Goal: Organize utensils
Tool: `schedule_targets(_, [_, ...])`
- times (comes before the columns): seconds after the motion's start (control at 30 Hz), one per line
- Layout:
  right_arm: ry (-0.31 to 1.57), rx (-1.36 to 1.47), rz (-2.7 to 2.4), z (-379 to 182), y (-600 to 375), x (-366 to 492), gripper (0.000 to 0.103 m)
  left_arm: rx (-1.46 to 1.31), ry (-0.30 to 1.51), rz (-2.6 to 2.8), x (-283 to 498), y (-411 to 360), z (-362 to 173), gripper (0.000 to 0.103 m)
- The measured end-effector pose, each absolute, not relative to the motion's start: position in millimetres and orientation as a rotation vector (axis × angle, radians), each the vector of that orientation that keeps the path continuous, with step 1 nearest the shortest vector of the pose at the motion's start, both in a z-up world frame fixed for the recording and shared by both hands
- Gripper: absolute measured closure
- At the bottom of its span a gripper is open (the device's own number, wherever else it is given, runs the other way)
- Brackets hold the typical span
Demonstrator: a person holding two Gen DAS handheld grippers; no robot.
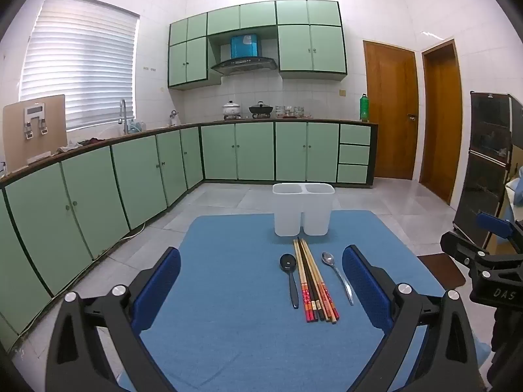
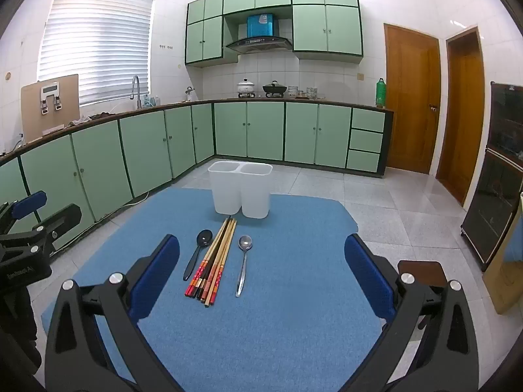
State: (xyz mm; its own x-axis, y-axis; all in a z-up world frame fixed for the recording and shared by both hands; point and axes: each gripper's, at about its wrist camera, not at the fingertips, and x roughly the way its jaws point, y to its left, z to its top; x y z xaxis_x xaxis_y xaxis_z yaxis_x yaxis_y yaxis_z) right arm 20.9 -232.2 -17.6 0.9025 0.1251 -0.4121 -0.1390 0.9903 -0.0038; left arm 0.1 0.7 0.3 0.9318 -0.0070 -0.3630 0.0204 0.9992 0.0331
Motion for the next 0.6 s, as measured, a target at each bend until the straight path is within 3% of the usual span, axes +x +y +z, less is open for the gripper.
schedule_targets(0.6, [0.428,-0.033,0.138,-18.5,-232.7,21.5,0.005,0.043,0.371,-0.005,3.2,2.0,-3.8,0.006])
